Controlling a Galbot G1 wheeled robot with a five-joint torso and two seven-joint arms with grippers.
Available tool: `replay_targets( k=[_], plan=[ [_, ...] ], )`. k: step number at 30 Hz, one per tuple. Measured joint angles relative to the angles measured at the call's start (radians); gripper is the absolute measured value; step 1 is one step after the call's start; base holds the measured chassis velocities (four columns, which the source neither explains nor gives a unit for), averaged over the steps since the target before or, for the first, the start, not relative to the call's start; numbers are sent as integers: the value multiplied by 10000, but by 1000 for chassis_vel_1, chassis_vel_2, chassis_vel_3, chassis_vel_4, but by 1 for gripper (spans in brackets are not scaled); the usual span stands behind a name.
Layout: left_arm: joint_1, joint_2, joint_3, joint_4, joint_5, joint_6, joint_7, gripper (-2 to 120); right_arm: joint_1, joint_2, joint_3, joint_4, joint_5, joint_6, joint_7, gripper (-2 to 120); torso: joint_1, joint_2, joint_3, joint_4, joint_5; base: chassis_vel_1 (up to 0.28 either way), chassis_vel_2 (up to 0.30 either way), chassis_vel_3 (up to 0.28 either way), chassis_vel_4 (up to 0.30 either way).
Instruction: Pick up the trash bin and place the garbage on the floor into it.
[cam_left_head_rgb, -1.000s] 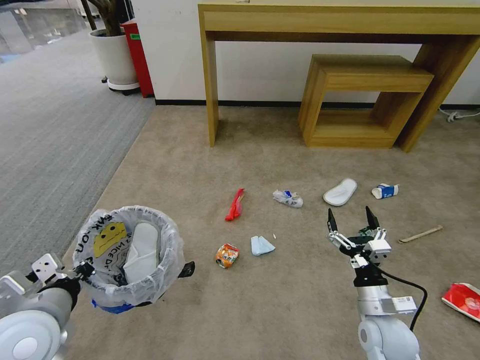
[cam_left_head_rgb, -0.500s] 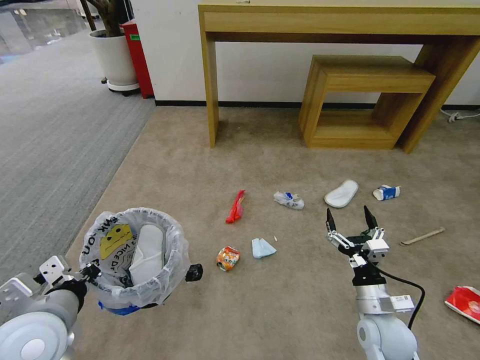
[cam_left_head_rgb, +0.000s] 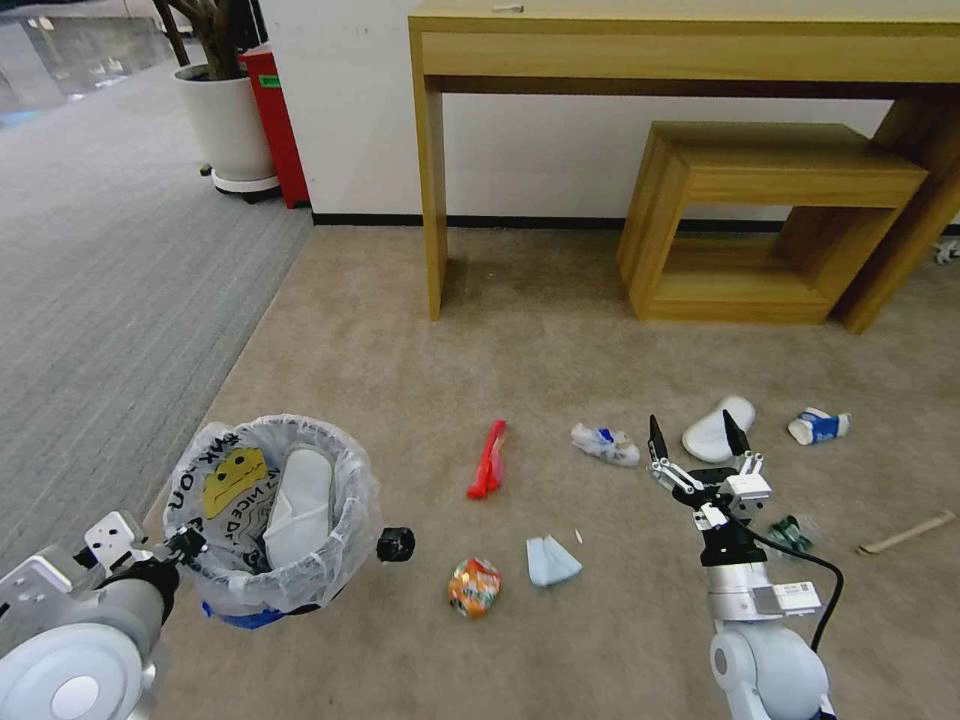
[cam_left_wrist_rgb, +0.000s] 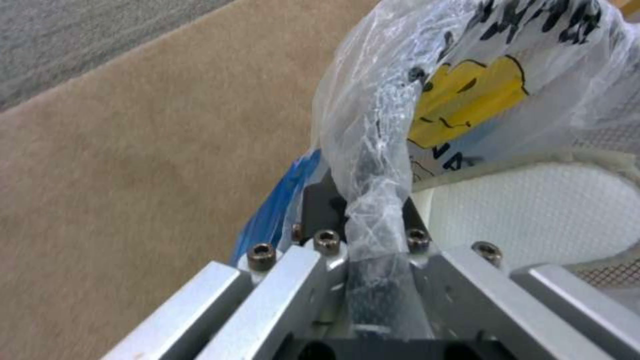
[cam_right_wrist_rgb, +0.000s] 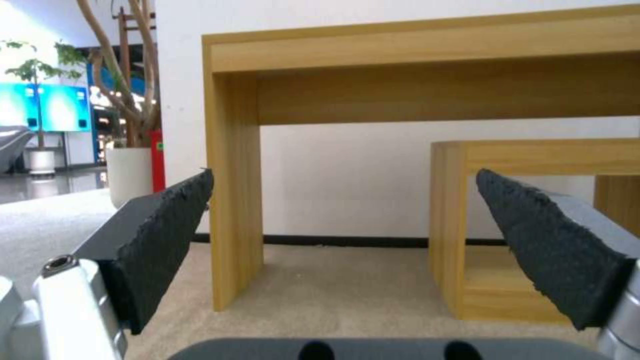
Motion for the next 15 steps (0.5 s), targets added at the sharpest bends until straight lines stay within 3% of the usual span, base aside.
replay_targets(
  k=[5, 15],
  plan=[
    [-12, -7, 35, 9, 31, -1, 0, 0, 7, -8, -43, -9, 121, 56, 29, 100, -1, 0, -3, 2, -1, 38, 113, -33, -123],
    [9, -79, 169, -74, 181, -1, -5, 0, -139, -395, -278, 35, -140, -772, 434, 100, -2, 1, -5, 1, 1, 22, -13, -17, 10]
  ],
)
